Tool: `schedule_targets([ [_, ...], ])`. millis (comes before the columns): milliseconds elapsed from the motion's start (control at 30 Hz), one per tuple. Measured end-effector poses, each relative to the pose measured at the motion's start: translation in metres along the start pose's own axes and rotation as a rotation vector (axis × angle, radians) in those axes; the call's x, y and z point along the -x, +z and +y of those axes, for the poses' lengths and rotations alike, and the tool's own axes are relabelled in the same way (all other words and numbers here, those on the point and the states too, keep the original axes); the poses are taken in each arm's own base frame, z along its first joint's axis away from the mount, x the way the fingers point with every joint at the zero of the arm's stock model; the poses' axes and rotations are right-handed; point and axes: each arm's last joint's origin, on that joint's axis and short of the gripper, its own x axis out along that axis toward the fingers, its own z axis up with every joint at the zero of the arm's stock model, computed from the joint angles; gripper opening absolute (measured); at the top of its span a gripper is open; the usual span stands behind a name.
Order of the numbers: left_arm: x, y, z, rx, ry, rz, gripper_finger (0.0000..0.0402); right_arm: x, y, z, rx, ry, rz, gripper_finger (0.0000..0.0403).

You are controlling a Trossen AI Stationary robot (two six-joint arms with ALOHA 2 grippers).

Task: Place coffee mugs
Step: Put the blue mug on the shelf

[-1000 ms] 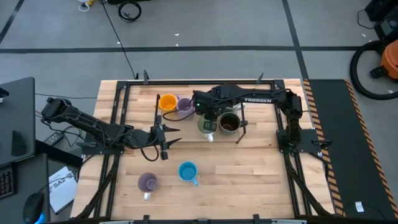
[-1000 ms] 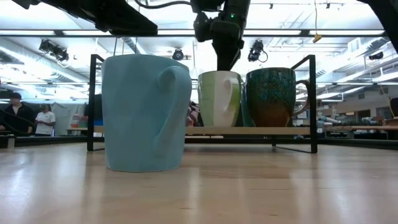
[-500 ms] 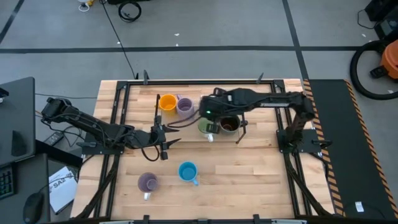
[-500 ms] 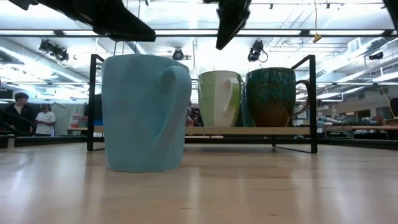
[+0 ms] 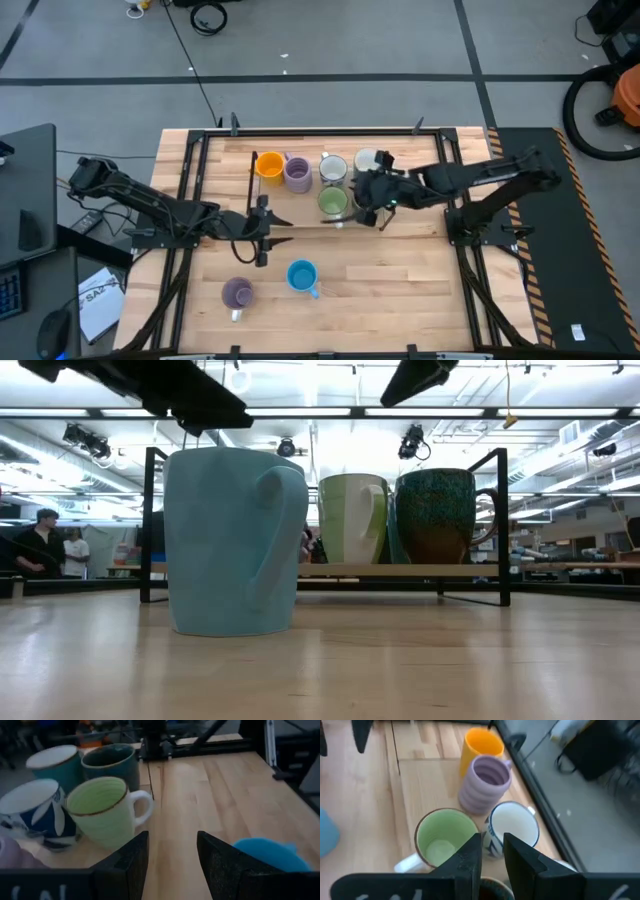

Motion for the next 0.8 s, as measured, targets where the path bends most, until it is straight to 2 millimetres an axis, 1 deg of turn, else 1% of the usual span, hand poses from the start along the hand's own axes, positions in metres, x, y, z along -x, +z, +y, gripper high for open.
schedule_targets([
  [100, 0.000, 0.008, 0.004, 0.074, 0.019, 0.067, 0.0174, 0.003, -0.013, 0.003, 0.028, -0.014, -0.090, 0.0086],
  [233, -0.001, 0.017, 0.012, 0.163, 0.042, 0.191, 0.0174, 0.001, -0.028, 0.004, 0.069, -0.034, -0.174, 0.0086],
  [333, -0.002, 0.021, 0.018, 0.249, 0.021, 0.267, 0.0173, 0.001, -0.038, 0.003, 0.083, -0.047, -0.238, 0.0086],
  [433, -0.004, 0.033, 0.022, 0.341, -0.002, 0.302, 0.0173, 0.002, -0.047, 0.001, 0.100, -0.056, -0.294, 0.0086],
  [467, -0.003, 0.034, 0.023, 0.354, 0.003, 0.343, 0.0173, 0.004, -0.049, 0.001, 0.102, -0.060, -0.313, 0.0086],
  [500, -0.002, 0.036, 0.023, 0.362, 0.011, 0.380, 0.0173, 0.006, -0.051, 0.000, 0.105, -0.071, -0.329, 0.0086],
  [567, -0.005, 0.049, 0.022, 0.391, 0.017, 0.394, 0.0173, 0.010, -0.056, -0.002, 0.114, -0.102, -0.357, 0.0086],
  [633, -0.006, 0.054, 0.020, 0.400, 0.029, 0.442, 0.0173, 0.013, -0.062, -0.002, 0.122, -0.126, -0.389, 0.0086],
  [800, -0.025, 0.062, 0.012, 0.426, 0.009, 0.534, 0.0173, 0.013, -0.079, -0.002, 0.117, -0.140, -0.462, 0.0086],
])
